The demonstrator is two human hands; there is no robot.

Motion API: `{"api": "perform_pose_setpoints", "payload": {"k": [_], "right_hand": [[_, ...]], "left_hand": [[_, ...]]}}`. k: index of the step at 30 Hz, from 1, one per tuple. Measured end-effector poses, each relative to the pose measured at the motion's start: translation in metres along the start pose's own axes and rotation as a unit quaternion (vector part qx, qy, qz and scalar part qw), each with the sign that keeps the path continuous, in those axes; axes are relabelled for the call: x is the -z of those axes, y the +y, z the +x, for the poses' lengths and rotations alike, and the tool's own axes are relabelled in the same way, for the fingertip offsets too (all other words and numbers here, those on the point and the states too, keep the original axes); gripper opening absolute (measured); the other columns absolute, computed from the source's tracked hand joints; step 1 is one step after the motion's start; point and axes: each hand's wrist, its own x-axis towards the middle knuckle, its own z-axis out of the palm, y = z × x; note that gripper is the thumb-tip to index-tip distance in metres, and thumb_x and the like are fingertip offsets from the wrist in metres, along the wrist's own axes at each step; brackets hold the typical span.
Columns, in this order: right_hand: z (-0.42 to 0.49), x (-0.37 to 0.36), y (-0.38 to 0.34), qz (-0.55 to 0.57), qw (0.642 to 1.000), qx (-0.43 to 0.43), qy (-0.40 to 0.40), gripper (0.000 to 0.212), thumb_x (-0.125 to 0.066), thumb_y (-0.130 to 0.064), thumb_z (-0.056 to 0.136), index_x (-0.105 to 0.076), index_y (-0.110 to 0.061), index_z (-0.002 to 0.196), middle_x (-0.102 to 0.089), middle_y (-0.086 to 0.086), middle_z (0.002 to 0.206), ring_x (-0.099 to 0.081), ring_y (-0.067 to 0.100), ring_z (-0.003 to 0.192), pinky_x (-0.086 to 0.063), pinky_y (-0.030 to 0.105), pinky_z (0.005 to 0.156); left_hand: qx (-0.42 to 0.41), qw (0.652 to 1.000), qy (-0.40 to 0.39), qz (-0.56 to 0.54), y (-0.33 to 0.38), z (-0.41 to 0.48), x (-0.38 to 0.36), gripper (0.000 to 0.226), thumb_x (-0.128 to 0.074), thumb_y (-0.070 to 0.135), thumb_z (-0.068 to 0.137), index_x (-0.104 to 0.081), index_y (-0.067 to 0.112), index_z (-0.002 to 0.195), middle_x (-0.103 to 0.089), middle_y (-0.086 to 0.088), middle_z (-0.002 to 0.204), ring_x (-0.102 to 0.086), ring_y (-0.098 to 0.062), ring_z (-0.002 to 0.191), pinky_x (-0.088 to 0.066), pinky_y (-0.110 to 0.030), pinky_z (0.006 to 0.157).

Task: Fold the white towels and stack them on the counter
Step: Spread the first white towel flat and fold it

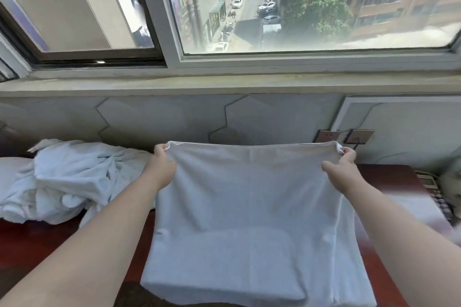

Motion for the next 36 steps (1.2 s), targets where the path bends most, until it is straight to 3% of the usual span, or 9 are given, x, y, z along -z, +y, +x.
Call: {"api": "perform_pose_setpoints", "payload": {"k": [6,10,12,15,17,20,22,28,36], "right_hand": [[0.029,-0.046,0.039,-0.062,0.996,-0.042,-0.04,0.069,-0.061,-0.022,0.092,-0.023,-0.015,0.149,-0.056,0.013,0.119,-0.056,0.029,0.095,-0.043,0.034,0.079],[0.029,-0.084,0.076,-0.129,0.989,-0.045,-0.062,0.071,-0.061,-0.023,0.09,-0.021,-0.02,0.149,-0.06,0.004,0.096,-0.056,0.015,0.073,-0.04,0.028,0.058],[0.028,-0.101,0.1,-0.156,0.982,-0.048,-0.096,0.076,-0.063,-0.022,0.088,-0.02,-0.022,0.15,-0.063,0.002,0.093,-0.058,0.017,0.072,-0.039,0.027,0.058],[0.022,-0.124,0.132,-0.209,0.97,-0.027,-0.122,0.083,-0.068,-0.035,0.086,-0.019,-0.022,0.151,-0.054,0.006,0.133,-0.055,0.03,0.112,-0.046,0.038,0.089],[0.019,-0.142,0.151,-0.294,0.949,0.017,-0.113,0.086,-0.068,-0.051,0.085,-0.022,-0.019,0.15,-0.049,0.007,0.137,-0.038,0.03,0.134,-0.027,0.049,0.117],[0.02,-0.164,0.161,-0.379,0.92,0.053,-0.085,0.088,-0.054,-0.069,0.086,-0.024,-0.017,0.15,-0.051,0.003,0.137,-0.027,0.027,0.141,0.004,0.049,0.125],[0.03,-0.174,0.16,-0.409,0.908,0.069,-0.057,0.087,-0.043,-0.074,0.088,-0.026,-0.015,0.15,-0.051,0.004,0.139,-0.028,0.029,0.141,0.008,0.049,0.124],[0.073,-0.193,0.149,-0.403,0.91,0.092,0.006,0.085,-0.036,-0.076,0.089,-0.024,-0.017,0.149,-0.052,0.009,0.145,-0.024,0.027,0.141,0.0,0.045,0.123],[0.101,-0.199,0.144,-0.396,0.912,0.106,0.034,0.085,-0.045,-0.075,0.087,-0.031,-0.017,0.147,-0.054,0.014,0.14,-0.026,0.029,0.134,-0.013,0.046,0.119]], "left_hand": [[0.033,0.996,-0.074,0.032,-0.017,0.005,-0.062,0.061,-0.046,0.023,0.094,-0.021,0.029,0.149,-0.057,-0.005,0.098,-0.06,-0.025,0.082,-0.044,-0.031,0.061],[0.019,0.992,-0.097,0.082,-0.038,0.014,-0.101,0.075,-0.058,0.031,0.094,-0.014,0.028,0.155,-0.053,-0.01,0.141,-0.062,-0.033,0.106,-0.052,-0.038,0.081],[0.004,0.987,-0.124,0.104,-0.055,0.016,-0.121,0.083,-0.062,0.044,0.093,-0.008,0.031,0.155,-0.048,-0.007,0.149,-0.061,-0.031,0.115,-0.051,-0.038,0.09],[-0.033,0.98,-0.145,0.134,-0.083,0.015,-0.152,0.092,-0.063,0.057,0.089,-0.006,0.028,0.156,-0.041,-0.006,0.156,-0.047,-0.026,0.136,-0.043,-0.038,0.108],[-0.047,0.972,-0.155,0.171,-0.102,0.013,-0.171,0.098,-0.058,0.065,0.088,-0.002,0.025,0.158,-0.029,-0.009,0.162,-0.029,-0.028,0.148,-0.031,-0.04,0.12],[-0.074,0.96,-0.145,0.229,-0.123,0.012,-0.192,0.102,-0.041,0.078,0.087,0.003,0.022,0.16,-0.012,-0.01,0.168,0.002,-0.027,0.155,-0.002,-0.039,0.128],[-0.119,0.957,-0.096,0.248,-0.127,0.02,-0.199,0.101,-0.036,0.079,0.086,-0.004,0.018,0.16,-0.022,-0.011,0.164,-0.001,-0.025,0.152,0.003,-0.035,0.126],[-0.141,0.954,-0.067,0.254,-0.125,0.076,-0.203,0.099,-0.042,0.078,0.083,-0.014,0.019,0.157,-0.039,-0.012,0.153,-0.027,-0.027,0.142,-0.021,-0.042,0.123],[-0.135,0.956,-0.064,0.254,-0.115,0.125,-0.204,0.099,-0.038,0.077,0.085,-0.013,0.015,0.157,-0.039,-0.014,0.158,-0.037,-0.029,0.145,-0.03,-0.044,0.121]]}}
